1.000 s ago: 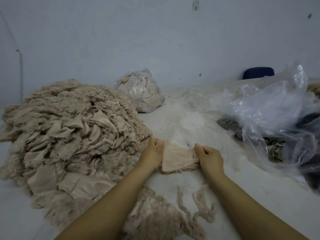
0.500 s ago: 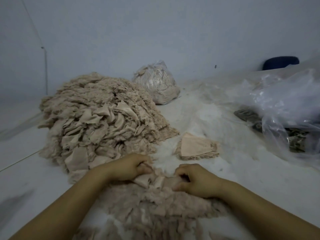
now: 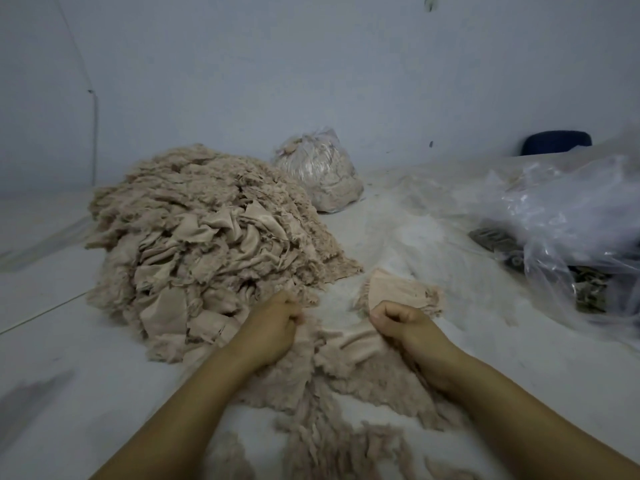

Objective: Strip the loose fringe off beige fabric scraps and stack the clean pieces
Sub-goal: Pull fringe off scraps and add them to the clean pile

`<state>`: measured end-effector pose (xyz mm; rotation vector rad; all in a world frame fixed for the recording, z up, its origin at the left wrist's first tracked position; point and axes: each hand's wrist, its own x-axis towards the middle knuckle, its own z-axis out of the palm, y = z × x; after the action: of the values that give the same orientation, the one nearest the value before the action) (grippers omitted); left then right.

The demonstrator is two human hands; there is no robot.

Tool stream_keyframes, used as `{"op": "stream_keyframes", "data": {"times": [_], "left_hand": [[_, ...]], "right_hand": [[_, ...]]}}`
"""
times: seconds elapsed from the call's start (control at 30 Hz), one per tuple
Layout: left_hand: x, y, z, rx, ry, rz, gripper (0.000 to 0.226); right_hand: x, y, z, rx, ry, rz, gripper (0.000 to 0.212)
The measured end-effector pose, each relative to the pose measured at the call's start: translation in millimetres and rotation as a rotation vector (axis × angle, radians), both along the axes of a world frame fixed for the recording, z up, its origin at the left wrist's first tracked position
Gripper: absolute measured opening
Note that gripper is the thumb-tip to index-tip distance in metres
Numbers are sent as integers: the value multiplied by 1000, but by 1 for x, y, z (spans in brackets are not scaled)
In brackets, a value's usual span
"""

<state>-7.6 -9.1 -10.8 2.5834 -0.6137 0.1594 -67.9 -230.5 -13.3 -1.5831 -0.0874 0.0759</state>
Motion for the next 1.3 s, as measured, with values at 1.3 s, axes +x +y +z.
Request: {"op": "stream_keyframes", "data": {"times": [1.3], "left_hand": [[-3, -87, 29, -1143, 641, 24, 8]], "right_hand": [[-8, -23, 9, -123, 155, 100, 41]]}}
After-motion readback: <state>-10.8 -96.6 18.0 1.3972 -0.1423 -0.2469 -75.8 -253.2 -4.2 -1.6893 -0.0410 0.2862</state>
